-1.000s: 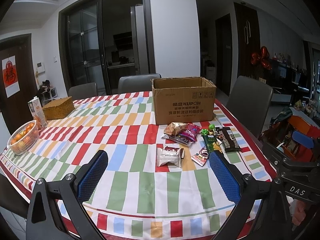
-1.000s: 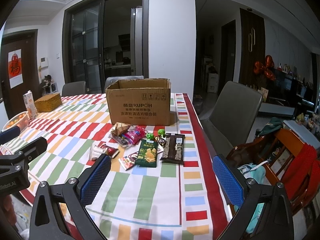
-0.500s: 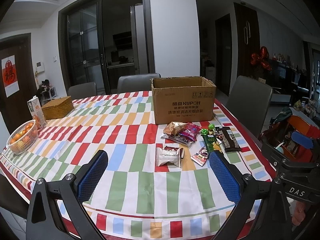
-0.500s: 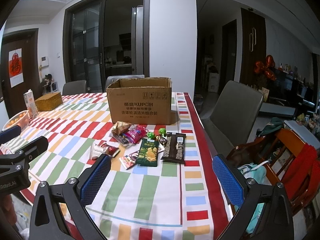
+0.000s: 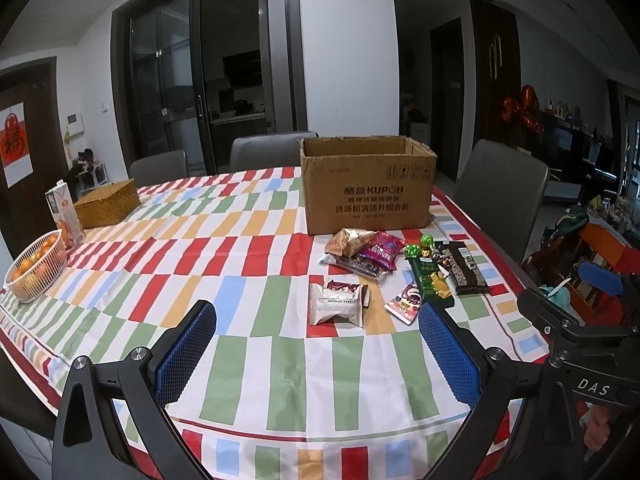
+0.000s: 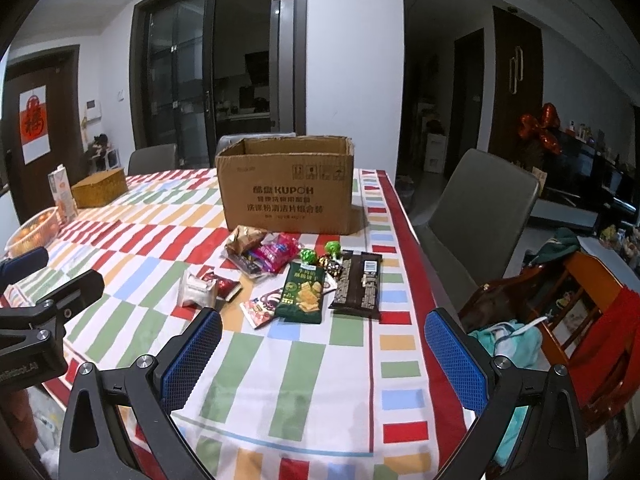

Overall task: Organize snacks
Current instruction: 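Grasp the white pastry packet with the left tool while the right tool grasps the green cracker packet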

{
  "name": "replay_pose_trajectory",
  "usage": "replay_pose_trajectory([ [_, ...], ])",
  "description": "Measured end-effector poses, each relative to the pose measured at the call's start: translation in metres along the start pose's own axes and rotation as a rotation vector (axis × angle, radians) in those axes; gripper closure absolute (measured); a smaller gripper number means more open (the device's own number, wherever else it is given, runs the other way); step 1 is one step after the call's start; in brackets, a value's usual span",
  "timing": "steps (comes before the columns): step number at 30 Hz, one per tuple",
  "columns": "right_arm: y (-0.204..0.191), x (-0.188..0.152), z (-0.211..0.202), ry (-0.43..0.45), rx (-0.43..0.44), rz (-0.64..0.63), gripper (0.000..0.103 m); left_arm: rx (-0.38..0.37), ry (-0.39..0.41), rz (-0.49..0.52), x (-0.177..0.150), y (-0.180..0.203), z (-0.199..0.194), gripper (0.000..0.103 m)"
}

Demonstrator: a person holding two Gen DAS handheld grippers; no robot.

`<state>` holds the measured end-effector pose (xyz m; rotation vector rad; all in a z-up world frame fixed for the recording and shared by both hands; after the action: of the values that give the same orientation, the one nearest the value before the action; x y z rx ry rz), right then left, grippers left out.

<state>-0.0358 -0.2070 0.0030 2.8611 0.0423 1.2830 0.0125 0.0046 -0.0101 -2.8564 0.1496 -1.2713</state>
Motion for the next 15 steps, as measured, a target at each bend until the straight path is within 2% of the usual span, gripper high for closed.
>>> replay_pose_trajectory([
  [8, -0.005, 0.007, 0.032, -0.040, 0.013, -0.015, 0.000, -0.007, -0.025, 0.025, 0.006, 0.000, 0.032, 0.000],
  [15, -0.008, 0.020, 0.065, -0.074, 0.058, -0.004, 0.001, -0.001, -0.044, 0.053, 0.016, 0.001, 0.062, 0.002],
])
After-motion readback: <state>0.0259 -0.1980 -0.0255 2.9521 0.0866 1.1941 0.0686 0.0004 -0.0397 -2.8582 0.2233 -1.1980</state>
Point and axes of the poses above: each gripper's, at about its wrist camera, not at the fingertips, and z roughly the way its jaws point, y to its right, x to its top, the point moved 1 cm from there along z, roughly the way its jaws point, and after that the axes turned 10 degrees about -y, right-handed, at the moved point
